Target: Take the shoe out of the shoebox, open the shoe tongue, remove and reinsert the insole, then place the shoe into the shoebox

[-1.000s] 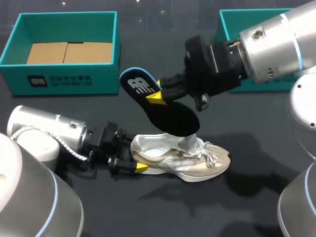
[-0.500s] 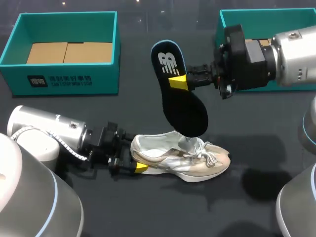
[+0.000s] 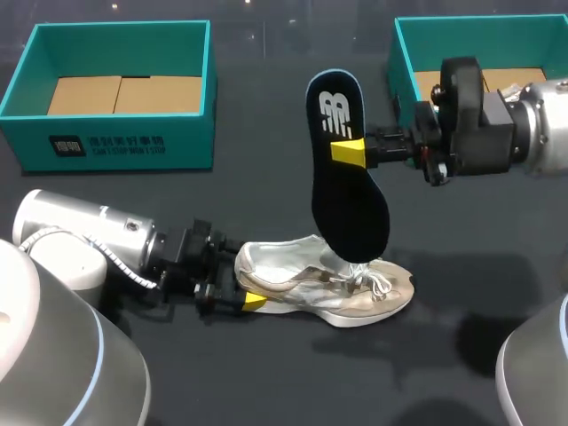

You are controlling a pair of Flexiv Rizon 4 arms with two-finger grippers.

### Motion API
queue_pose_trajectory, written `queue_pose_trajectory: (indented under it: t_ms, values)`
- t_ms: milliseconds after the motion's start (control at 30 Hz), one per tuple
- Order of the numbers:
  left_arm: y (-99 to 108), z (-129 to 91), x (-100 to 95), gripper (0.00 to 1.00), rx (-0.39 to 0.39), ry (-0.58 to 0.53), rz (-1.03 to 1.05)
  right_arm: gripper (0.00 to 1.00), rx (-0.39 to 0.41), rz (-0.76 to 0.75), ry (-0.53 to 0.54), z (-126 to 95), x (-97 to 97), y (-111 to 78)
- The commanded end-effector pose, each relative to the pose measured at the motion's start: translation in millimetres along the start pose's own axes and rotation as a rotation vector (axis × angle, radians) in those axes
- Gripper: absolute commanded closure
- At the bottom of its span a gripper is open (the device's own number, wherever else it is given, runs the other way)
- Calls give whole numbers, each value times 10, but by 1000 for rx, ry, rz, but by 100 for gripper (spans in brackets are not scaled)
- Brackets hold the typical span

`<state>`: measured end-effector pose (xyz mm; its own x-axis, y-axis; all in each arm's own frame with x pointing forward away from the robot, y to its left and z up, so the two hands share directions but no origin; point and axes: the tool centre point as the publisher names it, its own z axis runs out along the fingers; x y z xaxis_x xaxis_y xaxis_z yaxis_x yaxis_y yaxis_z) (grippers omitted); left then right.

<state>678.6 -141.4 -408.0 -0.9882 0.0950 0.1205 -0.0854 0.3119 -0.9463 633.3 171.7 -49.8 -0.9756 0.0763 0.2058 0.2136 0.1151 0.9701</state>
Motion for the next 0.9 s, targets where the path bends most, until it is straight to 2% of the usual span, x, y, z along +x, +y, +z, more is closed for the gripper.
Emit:
queue_pose_trajectory:
  t_ms: [33, 200, 567, 900]
  values:
    - [3, 1, -3, 100, 0, -2, 0, 100, 2, 0, -6, -84, 63, -16]
    - [3, 1, -3, 100, 0, -2, 0, 100, 2, 0, -6, -84, 63, -16]
    - [3, 1, -3, 100, 0, -2, 0, 100, -35, 137, -1, -203, 166, -55]
    - [3, 1, -3, 100, 0, -2, 0, 100, -14, 200, 18, -262, 232, -63]
